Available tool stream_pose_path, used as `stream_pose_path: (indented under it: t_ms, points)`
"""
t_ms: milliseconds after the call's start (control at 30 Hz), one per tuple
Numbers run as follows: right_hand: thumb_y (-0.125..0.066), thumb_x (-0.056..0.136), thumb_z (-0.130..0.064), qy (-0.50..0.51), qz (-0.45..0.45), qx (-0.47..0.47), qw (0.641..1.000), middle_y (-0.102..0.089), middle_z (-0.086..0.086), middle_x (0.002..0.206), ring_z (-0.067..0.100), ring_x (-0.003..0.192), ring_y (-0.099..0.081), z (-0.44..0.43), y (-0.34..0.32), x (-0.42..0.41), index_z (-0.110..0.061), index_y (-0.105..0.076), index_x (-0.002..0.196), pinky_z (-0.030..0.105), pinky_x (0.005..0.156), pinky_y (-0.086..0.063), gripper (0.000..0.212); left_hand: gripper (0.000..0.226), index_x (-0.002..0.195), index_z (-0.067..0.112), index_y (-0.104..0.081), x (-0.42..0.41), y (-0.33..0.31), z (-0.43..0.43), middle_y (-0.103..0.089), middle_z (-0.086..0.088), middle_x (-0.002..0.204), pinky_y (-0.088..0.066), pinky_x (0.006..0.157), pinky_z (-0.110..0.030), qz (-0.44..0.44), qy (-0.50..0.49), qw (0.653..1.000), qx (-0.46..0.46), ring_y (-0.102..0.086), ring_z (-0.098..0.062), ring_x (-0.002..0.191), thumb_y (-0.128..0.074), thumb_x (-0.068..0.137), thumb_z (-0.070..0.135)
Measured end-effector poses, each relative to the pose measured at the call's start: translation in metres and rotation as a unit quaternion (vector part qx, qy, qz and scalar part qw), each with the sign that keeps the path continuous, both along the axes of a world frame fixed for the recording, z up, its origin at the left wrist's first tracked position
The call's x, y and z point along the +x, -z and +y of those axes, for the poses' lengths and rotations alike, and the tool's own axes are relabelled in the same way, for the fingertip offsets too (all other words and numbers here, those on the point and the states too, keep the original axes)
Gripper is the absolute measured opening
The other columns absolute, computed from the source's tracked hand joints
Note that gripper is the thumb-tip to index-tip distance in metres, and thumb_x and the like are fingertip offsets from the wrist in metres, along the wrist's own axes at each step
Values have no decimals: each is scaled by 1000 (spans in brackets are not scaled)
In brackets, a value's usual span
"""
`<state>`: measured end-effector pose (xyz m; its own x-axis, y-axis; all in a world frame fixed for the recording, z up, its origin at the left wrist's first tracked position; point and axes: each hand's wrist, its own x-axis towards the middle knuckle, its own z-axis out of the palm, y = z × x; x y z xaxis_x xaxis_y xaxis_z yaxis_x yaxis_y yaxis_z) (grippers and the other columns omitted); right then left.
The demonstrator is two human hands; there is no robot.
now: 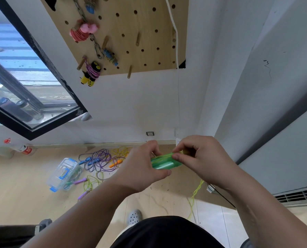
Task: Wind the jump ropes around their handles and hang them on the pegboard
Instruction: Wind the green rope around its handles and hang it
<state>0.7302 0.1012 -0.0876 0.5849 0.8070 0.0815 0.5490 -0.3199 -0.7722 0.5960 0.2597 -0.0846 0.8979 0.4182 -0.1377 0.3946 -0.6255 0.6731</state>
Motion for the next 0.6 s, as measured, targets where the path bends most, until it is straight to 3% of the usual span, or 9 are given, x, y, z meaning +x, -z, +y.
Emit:
stream_pose_path:
  t_ms: [100, 267, 400, 600]
  points:
    - [-78, 86, -19, -3, 101, 46, 994, -64, -18, 63, 1, 59, -56, -2, -5, 4, -22, -76, 79, 11, 58, -38, 8, 42, 81, 29, -50, 3, -4, -2, -65, 4, 78, -47, 55, -26, -11, -9, 1000, -15, -59, -8, 62, -89, 69, 38]
    - [-77, 87, -19, 34, 124, 70, 989, -66, -8, 68, 3, 58, -52, -4, 0, 4, -27, -73, 77, 18, 57, -41, 14, 42, 82, 19, -55, 9, -11, -4, -71, -1, 78, -53, 61, -34, -38, -69, 988, -132, -65, -13, 64, -93, 68, 26]
    - [-77, 86, -21, 55, 120, 76, 988, -66, -5, 73, 18, 68, -59, -8, 6, 3, -28, -66, 77, 31, 62, -48, 16, 45, 82, 12, -48, 10, -9, -7, -65, -5, 66, -37, 47, -28, -47, -107, 952, -282, -47, -17, 51, -91, 70, 9]
    - [-74, 89, -18, 47, 130, 70, 988, -68, -5, 75, 9, 65, -59, -11, 9, -2, -24, -64, 80, 25, 62, -48, 15, 46, 86, 12, -44, 13, -5, -8, -61, -11, 64, -26, 43, -24, -66, -170, 907, -380, -41, -18, 50, -86, 73, 0]
